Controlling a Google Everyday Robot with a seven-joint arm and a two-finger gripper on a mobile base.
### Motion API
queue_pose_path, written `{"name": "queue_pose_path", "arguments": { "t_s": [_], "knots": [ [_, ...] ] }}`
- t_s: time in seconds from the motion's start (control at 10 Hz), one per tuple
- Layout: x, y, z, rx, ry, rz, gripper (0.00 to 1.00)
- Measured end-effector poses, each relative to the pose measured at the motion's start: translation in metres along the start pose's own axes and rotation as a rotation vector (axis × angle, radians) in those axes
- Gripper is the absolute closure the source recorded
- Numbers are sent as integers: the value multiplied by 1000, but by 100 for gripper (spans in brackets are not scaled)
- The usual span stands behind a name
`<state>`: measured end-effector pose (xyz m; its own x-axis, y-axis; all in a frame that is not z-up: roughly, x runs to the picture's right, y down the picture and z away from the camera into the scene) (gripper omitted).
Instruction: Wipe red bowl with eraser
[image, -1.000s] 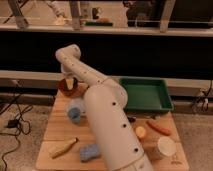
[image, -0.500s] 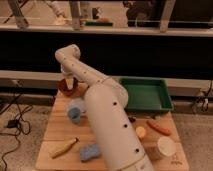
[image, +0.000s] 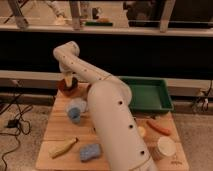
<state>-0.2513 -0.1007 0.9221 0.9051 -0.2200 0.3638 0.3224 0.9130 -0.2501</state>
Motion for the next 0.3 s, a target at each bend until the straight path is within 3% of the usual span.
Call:
{"name": "queue_pose_path", "arguments": {
  "t_s": [0.3],
  "knots": [
    [3, -4, -11, 26, 3, -3, 20]
  ]
}}
